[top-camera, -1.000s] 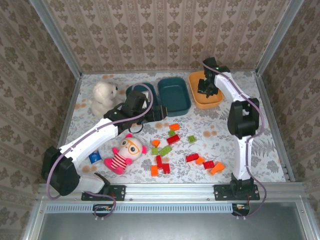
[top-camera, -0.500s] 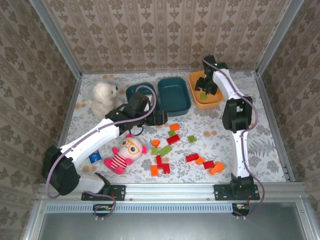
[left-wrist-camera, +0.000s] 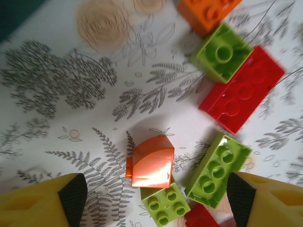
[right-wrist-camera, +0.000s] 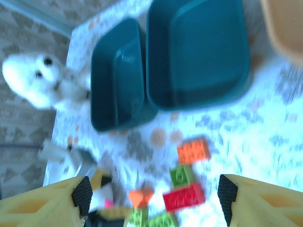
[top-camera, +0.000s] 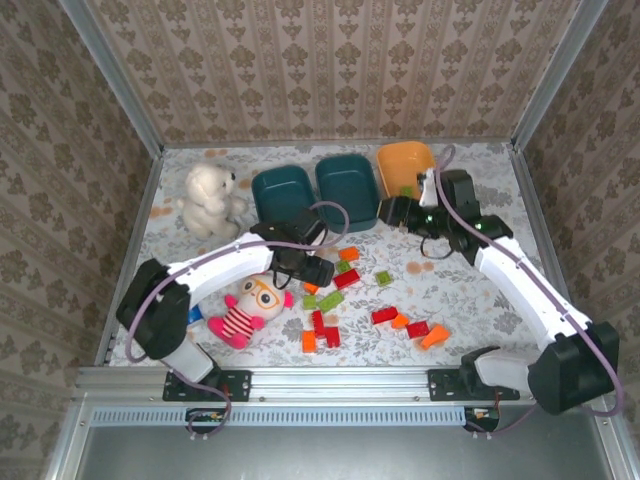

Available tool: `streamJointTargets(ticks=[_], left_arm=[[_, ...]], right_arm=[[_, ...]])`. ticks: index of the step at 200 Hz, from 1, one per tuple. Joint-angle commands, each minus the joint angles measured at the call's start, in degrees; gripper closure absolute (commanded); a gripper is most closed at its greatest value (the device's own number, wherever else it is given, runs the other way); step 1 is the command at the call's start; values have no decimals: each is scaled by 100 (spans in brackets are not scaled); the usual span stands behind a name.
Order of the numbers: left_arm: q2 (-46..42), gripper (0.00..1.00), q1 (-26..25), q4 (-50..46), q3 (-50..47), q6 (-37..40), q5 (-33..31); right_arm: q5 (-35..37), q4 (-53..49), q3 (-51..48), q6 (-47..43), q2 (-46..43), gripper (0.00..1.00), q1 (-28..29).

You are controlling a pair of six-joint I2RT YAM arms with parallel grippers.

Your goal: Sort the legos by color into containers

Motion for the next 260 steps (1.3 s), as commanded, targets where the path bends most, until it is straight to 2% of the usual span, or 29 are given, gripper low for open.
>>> streamJointTargets(ticks=[1,21,44,80,106,130,139,161,174,211,230,260], left_arm=[[330,25,-41,-375,351,216,-137],[553,26,-52,-371,360,157,-169],[783,27,-46,-320,409,231,-113],[1195,32,-47,-381,539,228,-114],[1374,40,-50,-395,540,143,-60],[1428,42,-66,-371,479,36,-98],[1419,46,-76,-339,447,20,-121],[1410,63,-83,-312,438,5,-191],[1340,70,-103,-347,480,-18,-293],[829,76,-107,-859,1025,-107,-740],[568,78,96,-1099,1477,-115,-894],[645,78,874,-1077,2109,-77,-673]], right_arm=[[-917,13,-675,439,-655,24,86],[-970,-335,-1048,574,-1303,22,81],[-1006,-466,-1343,767,-1662,22,81],[-993,-485,-1516,979,-1847,22,89],[-1001,-593,-1499,929,-1819,23,94],[-991,-649,-1498,892,-1778,23,92],[-995,-650,-1498,883,-1747,24,91],[-998,-624,-1482,883,-1659,24,87],[-1019,-622,-1440,859,-1611,24,90],[-972,-962,-971,484,-1528,26,111],[-967,-969,-674,340,-1503,26,142],[-899,-562,-289,364,-1233,27,278]])
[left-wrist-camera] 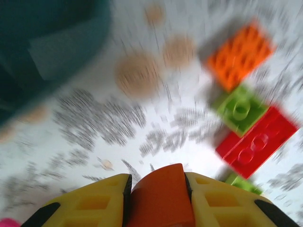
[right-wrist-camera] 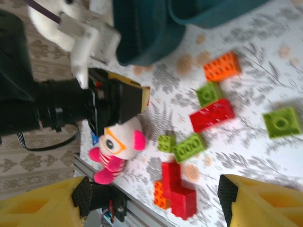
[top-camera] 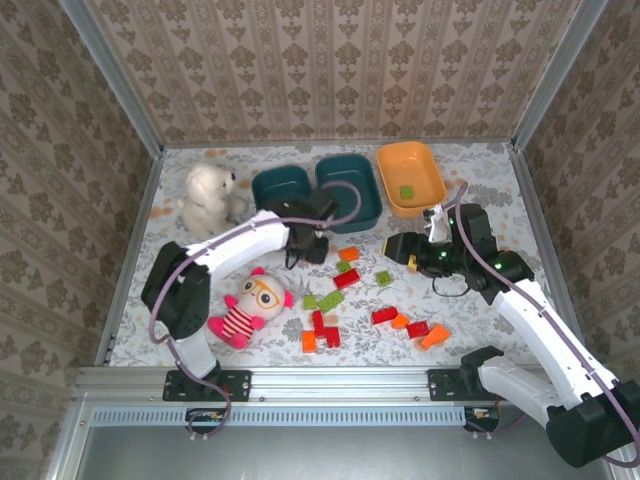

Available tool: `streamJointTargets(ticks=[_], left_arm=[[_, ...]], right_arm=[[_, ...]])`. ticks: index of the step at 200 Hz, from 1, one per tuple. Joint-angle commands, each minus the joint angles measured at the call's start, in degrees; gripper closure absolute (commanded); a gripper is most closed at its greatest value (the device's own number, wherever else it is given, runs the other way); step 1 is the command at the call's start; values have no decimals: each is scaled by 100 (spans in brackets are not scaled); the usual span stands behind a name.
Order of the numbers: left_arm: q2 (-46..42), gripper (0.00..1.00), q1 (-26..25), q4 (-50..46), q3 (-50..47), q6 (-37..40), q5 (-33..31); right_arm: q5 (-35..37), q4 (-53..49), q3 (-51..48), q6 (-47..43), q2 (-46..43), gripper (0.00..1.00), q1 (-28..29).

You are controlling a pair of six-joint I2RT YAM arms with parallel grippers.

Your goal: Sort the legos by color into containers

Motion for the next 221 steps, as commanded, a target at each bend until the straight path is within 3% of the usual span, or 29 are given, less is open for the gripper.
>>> streamJointTargets(ticks=[1,40,84,115,164,221], left_arm=[[-78,78,619,-225,464,-46,-81],[937,78,1433,-40,1412,79,209],[2277,77,1925,-119,2389,-29,485],[2790,67,2034,-203,2721,-131,688],[2770,45,2050,-261,2852,-174,712],[1538,37,1957,86,2562,-205,497]], right_arm=[[-52,234,373,-152,222,27,126],[223,289,886,-162,886,26,396],[414,-30,1234,-298,1281,26,500],[557,-727,1334,-393,1484,26,496],[919,-1110,1360,-196,1335,26,502],[1704,-2122,2451,181,1584,28,505]])
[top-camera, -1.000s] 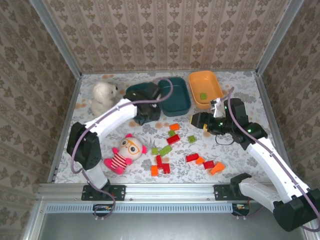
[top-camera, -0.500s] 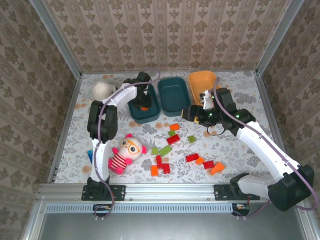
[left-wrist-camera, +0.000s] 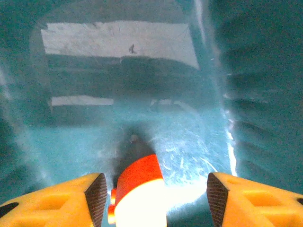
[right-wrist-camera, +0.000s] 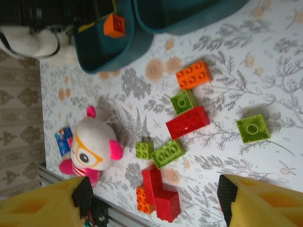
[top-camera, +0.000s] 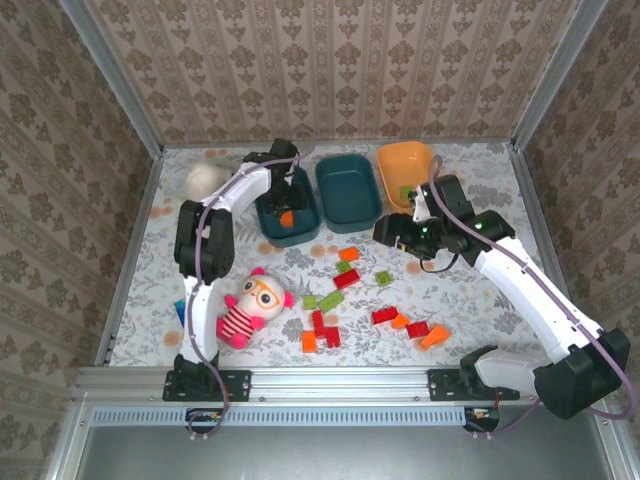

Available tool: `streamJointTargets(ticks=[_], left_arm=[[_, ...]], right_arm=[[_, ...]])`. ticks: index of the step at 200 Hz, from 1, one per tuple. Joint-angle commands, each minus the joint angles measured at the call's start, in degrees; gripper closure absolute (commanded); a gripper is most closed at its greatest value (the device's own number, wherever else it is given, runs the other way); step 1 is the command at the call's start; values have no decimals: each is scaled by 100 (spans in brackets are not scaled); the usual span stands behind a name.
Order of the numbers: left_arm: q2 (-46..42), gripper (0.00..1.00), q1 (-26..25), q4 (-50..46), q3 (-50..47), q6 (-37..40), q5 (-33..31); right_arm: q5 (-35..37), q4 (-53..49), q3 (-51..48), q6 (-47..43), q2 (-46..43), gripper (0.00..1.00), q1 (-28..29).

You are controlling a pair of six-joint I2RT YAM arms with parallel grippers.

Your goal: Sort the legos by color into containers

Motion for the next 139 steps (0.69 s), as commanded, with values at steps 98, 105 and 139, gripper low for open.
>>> streamJointTargets(ticks=[98,105,139], left_arm=[[-4549,34,-1288,1530,-3324,433,626],[-4728,34,-1419,1555,-3584,441,690],[-5484,35,-1992,1506,-4561,297,780]], right_arm=[[1322,-2319,950,2923,355,43,935],[1249,-2105,661,3252,292,43,1081],[1258,-1926,-431,4523,33,42,1317]])
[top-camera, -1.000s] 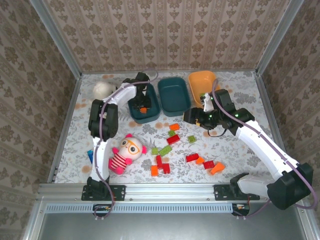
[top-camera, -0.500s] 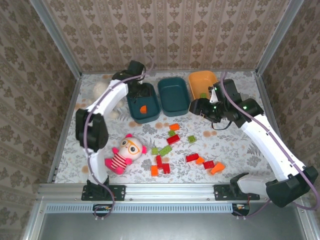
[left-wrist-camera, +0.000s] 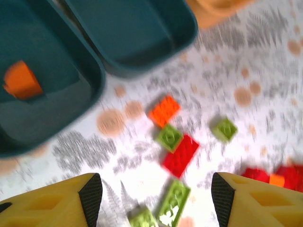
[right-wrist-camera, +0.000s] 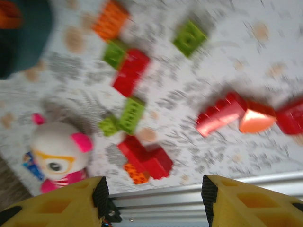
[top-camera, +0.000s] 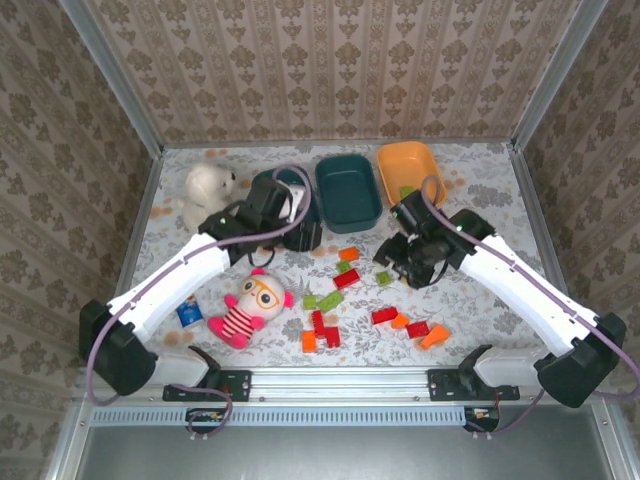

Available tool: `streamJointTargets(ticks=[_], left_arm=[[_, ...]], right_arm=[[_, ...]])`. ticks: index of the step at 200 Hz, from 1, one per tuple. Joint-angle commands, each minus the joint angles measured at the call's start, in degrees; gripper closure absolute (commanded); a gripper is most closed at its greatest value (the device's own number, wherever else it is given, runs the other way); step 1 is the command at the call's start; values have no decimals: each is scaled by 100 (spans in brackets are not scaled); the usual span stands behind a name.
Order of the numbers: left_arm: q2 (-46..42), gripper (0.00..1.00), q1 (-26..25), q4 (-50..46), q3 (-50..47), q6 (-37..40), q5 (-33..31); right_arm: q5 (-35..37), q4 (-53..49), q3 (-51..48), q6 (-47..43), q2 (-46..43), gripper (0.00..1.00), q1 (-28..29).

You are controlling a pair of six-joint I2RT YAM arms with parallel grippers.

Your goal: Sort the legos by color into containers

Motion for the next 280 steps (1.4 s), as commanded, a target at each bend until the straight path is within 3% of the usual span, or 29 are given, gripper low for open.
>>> streamJointTargets(ticks=[1,30,83,119,230,280], left_arm=[[-451,35,-288,75,-454,5,235],[-855,35,-493,-12,-904,-136,167],[-1135,35,-534,-44,-1170,-78,201],[-1359,35,-540,-189,-1216,-76,200],[-1825,35,-546,-492,-1282,-118,128],[-1807,35,-545,-468,-1231,-126,74]], right_arm=[[116,-163,-608,1431,-272,42,61],[52,540,-1587,2250,-628,40,107],[-142,2022,-2279,3690,53,36,1027],[101,2640,-2619,4267,334,38,1144],[248,2947,-2665,4125,1343,54,964],[332,2909,-2363,3577,1552,71,794]])
